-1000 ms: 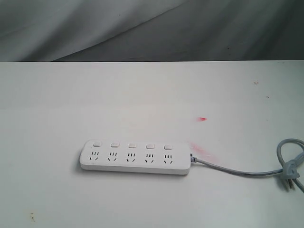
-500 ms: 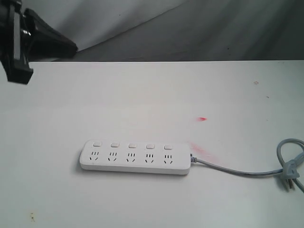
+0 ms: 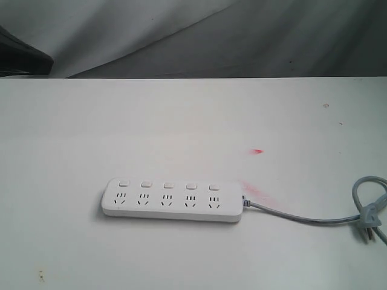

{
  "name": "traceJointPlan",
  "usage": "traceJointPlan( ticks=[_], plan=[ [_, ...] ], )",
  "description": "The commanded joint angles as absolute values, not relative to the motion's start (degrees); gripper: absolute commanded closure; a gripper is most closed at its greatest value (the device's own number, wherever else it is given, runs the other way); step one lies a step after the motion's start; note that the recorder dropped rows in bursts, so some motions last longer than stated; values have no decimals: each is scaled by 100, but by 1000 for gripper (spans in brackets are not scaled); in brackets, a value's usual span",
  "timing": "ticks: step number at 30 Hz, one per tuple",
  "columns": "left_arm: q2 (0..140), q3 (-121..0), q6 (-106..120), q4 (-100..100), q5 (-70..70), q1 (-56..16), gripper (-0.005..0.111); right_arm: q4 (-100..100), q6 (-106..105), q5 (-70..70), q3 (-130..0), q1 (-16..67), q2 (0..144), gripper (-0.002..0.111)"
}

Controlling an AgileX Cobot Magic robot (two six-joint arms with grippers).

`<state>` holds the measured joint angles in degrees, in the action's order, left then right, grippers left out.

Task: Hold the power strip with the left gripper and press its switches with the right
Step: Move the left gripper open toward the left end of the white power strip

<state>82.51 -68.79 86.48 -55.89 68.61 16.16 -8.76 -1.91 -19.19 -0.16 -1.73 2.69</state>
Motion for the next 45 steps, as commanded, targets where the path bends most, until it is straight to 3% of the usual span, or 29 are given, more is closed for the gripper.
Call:
traceJointPlan(
  ticks=[1,12,19,33,37,42,45],
  plan=[
    [8346,-6862,8706,-5027,6467,1664,106,-809,-211,-1912,0,-218,220,108],
    [8454,-6862,8836,-5172,6477,1664,106,-809,-211,-1912,0,-218,220,108],
    [9079,-6862,11913,-4997,6996,1664,107,-809,-211,-1912,0,-218,220,108],
    [10826,-6862,11995,-5397,6996,1664,105,-809,-211,-1912,0,-218,220,108],
    [11005,-6862,11995,-5852,6996,1664,89,-809,-211,-1912,0,-218,220,108],
    [11183,-6862,11995,-5807,6996,1664,44,-809,-211,-1912,0,-218,220,108],
    [11257,-6862,11995,-5766,6996,1664,27,-809,-211,-1912,0,-218,220,108]
  ],
)
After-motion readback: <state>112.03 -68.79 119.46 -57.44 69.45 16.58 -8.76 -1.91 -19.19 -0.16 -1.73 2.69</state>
